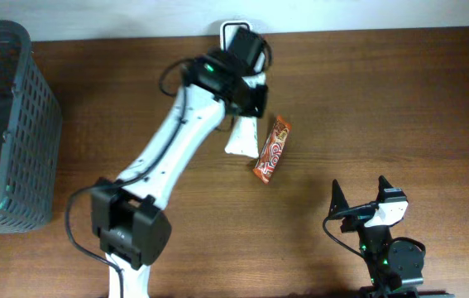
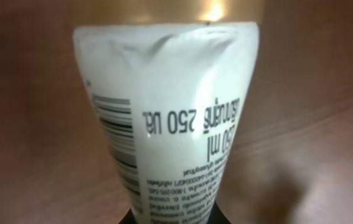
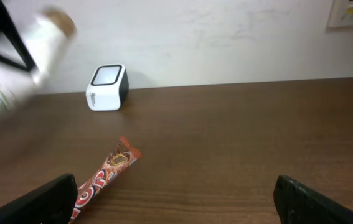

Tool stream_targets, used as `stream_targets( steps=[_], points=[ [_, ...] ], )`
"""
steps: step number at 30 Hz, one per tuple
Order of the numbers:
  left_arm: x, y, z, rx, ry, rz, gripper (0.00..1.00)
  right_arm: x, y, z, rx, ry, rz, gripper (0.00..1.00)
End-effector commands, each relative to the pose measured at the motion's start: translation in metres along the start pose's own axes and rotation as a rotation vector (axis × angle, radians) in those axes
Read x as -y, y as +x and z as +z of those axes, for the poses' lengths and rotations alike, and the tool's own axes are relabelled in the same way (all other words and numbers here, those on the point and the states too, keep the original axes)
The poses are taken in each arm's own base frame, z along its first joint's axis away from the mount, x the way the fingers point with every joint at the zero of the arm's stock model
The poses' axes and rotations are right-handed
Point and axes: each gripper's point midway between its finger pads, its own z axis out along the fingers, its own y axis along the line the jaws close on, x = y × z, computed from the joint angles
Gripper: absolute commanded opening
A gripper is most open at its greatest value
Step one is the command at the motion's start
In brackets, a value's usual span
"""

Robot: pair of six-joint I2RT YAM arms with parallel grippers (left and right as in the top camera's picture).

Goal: Scan the item barcode
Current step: 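Carry the white tube past the scanner and set it beside the wafer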

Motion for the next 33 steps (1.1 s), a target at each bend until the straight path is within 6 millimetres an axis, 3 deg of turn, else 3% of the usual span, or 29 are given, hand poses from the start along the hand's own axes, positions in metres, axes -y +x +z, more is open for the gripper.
stream_targets(
  steps=[1,6,9,14,21,25,28,33],
  points=[
    [-0.006,0.011,0.029,0.029,-0.046,0.049,0.0,0.0,0.003,0.0,-0.007,-0.005,0.007,0.99],
    [0.002,0.036,0.06,0.01,-0.034,0.056,0.0,0.0,0.003,0.0,-0.007,-0.005,0.007,0.99],
    [0.005,0.052,0.073,-0.009,-0.034,-0.044,0.0,0.0,0.003,0.0,-0.007,-0.005,0.007,0.99],
    [0.012,0.067,0.084,-0.022,-0.029,-0.073,0.06,0.0,0.003,0.0,-0.007,-0.005,0.007,0.99],
    [0.021,0.086,0.091,-0.06,-0.03,-0.13,0.03,0.0,0.003,0.0,-0.007,-0.005,0.007,0.99],
    [0.031,0.089,0.092,-0.052,-0.031,-0.139,0.0,0.0,0.003,0.0,-0.007,-0.005,0.007,0.99],
    [0.028,0.086,0.092,-0.035,-0.046,-0.233,0.0,0.0,0.003,0.0,-0.007,-0.005,0.007,0.98],
    [0.021,0.078,0.092,0.011,-0.089,-0.237,0.03,0.0,0.003,0.0,-0.007,-0.005,0.007,0.99]
  ],
)
